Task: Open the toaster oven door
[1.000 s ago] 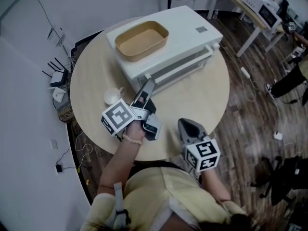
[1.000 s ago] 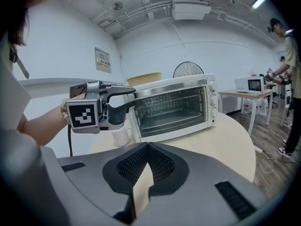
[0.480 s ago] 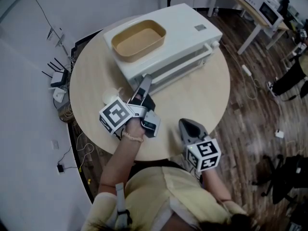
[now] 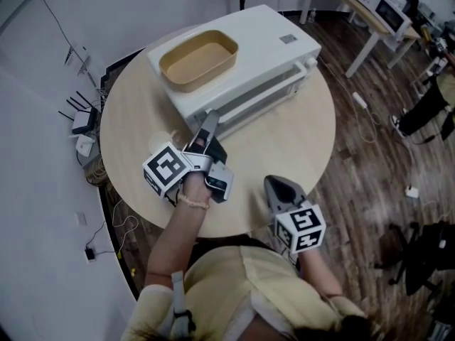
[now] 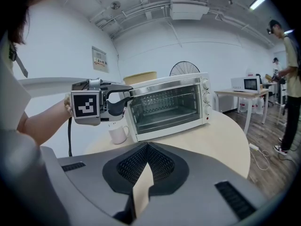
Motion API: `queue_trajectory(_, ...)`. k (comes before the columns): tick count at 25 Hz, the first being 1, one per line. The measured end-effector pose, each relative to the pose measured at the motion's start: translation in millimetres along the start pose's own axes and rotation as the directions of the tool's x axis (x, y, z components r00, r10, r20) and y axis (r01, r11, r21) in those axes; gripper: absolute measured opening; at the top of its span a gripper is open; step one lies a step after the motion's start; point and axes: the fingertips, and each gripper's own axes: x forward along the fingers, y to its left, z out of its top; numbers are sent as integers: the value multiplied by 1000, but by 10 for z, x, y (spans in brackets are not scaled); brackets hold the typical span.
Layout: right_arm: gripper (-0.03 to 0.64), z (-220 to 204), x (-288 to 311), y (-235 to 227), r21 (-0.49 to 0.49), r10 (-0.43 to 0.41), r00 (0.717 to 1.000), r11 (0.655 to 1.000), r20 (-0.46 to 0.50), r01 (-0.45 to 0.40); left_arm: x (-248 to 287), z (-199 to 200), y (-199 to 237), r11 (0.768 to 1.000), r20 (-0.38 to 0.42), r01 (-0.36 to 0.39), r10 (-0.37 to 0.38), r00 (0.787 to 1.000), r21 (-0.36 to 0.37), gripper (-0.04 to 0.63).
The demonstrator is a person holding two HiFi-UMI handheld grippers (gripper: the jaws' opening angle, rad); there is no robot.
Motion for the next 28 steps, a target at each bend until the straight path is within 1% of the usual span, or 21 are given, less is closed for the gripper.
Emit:
queue_trajectory(6, 3, -20, -31, 0, -1, -24, 1000, 1000, 1, 24, -20, 13, 17, 1000, 26, -9, 9, 1000, -16, 118)
queue_trajectory(8, 3, -25, -38, -12, 2, -32, 999, 999, 0, 32, -36, -28, 20, 1000, 22, -17, 17, 1000, -13, 114)
queue_trajectory(12, 3, -7, -59, -56, 8, -53, 999, 999, 13, 53, -80, -161, -5, 1000, -8, -14, 14, 1000, 14, 110)
queue_trajectory(15, 3, 16, -62, -44, 6, -55, 998, 998, 20, 55, -85, -200, -36, 1000, -25, 0, 0, 1000, 22, 110)
queue_trajectory(20, 3, -33, -95, -18, 12, -70, 997, 997, 14, 70, -133, -290, -14, 999, -59, 0, 2, 998, 40, 109)
queue_trajectory(24, 3, -90, -142, -36, 24, -87, 996, 996, 9, 86, -148, -392, -93, 999, -88, 38, -34, 996, 39, 106)
queue_trajectory(28, 3, -103, -183, -83, 35, -113, 993, 993, 13, 113, -170, -489, -99, 997, -130, 52, -45, 990, 51, 104)
